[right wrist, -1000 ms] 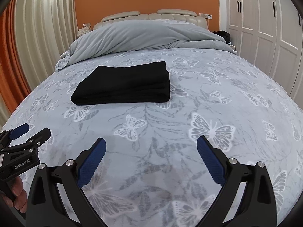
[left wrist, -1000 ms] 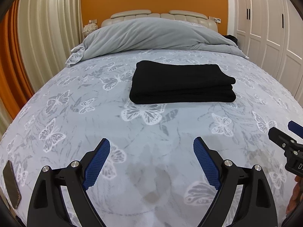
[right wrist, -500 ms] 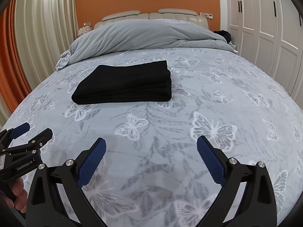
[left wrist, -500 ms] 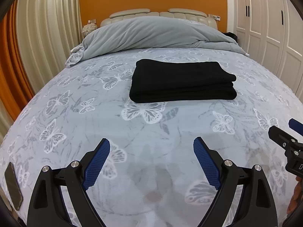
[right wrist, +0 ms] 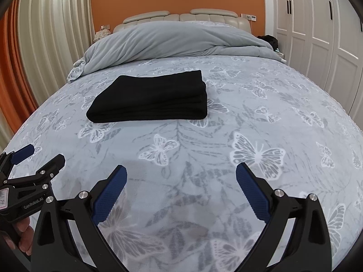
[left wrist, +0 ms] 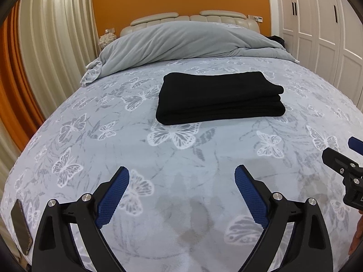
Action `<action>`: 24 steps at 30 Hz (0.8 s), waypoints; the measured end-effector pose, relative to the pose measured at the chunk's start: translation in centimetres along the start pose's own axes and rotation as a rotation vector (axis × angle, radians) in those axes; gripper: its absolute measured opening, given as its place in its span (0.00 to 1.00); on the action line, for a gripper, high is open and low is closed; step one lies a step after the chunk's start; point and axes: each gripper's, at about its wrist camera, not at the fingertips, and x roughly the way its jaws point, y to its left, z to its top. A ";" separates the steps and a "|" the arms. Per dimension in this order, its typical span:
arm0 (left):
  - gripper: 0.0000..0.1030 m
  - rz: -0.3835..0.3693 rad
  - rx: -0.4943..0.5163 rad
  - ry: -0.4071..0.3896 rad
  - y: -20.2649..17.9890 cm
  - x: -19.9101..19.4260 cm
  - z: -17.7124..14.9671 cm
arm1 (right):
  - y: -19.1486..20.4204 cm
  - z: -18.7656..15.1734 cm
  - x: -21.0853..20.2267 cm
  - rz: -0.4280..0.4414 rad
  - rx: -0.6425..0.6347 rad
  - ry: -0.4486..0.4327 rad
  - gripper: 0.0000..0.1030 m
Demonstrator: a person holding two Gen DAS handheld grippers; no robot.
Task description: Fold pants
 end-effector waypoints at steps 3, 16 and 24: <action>0.89 0.006 0.009 -0.007 -0.3 0.0 -0.1 | 0.1 0.0 0.0 0.000 0.001 0.001 0.92; 0.89 -0.033 -0.018 -0.014 -0.1 -0.2 -0.4 | 0.0 -0.1 0.1 0.003 0.000 0.004 0.92; 0.89 -0.034 -0.013 -0.021 -0.5 -0.4 -0.4 | 0.0 -0.1 0.1 0.003 0.000 0.005 0.92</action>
